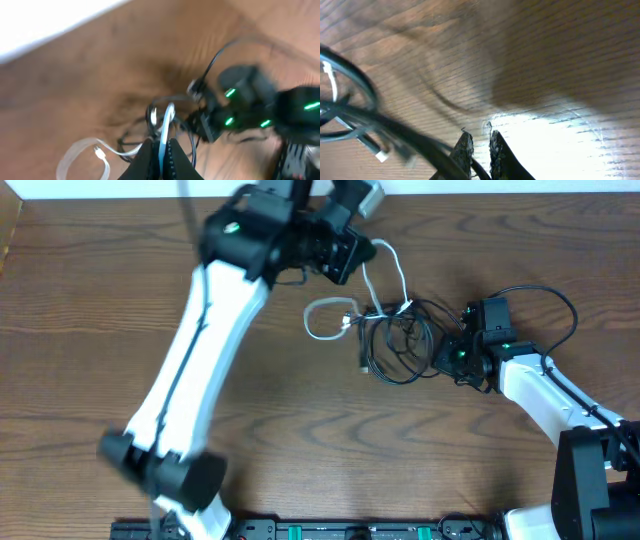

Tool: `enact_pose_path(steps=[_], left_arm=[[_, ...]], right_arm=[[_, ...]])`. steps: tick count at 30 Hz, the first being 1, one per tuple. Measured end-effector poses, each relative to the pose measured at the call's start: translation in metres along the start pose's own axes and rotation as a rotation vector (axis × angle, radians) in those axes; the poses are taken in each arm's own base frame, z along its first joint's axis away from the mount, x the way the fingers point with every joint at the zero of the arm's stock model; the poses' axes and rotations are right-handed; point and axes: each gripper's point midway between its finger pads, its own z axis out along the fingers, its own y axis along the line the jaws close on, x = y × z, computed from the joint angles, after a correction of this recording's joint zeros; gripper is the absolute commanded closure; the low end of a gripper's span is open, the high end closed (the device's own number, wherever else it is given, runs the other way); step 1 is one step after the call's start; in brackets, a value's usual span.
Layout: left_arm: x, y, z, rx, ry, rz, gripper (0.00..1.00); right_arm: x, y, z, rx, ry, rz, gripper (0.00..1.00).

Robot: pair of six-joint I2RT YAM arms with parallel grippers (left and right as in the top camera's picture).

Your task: Untangle cables

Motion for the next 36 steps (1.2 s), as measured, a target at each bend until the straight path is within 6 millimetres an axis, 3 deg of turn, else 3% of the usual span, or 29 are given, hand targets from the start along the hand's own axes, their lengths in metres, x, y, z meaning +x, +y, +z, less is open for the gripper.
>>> enact_pose_path(steps=[2,12,13,14,16,18,24,28,36], left_arm=[[-0.021,-0.015,-0.034,-0.035,-0.095,0.026,0.93],[-0.071,-0.042,-0.117,-0.127,-0.370,0.048,0.93],[-0.075,-0.044,-0.127,-0.136,-0.400,0.048,0.93],[-0.078,-0.045,-0.135,-0.143,-0.422,0.048,0.93],[-0.082,-0.047,-0.152,-0.159,-0.463,0.046,0.93],[-0.086,-0.050,-0.163,-0.166,-0.497,0.055,0.93],[-0.107,-0.060,-0.184,-0.156,-0.609,0.075,0.93],[-0.118,-0.070,-0.196,-0.122,-0.671,0.077,0.93],[-0.123,-0.104,-0.237,-0.054,-0.774,0.089,0.93]], right_arm=[[0.001,0.000,-0.001,0.000,0.004,0.000,0.92],[0.004,-0.002,-0.001,0.005,0.018,0.004,0.89],[0.004,-0.002,-0.001,0.005,0.018,0.004,0.85],[0.004,-0.001,-0.001,0.005,0.018,0.003,0.55],[0.005,0.000,-0.001,-0.001,0.023,-0.004,0.34],[0.006,0.003,-0.001,-0.019,0.030,-0.023,0.25],[0.013,0.016,-0.005,-0.105,0.073,-0.091,0.15],[0.005,0.033,-0.025,-0.172,0.073,-0.139,0.11],[-0.030,0.102,-0.107,-0.389,-0.069,-0.389,0.14]])
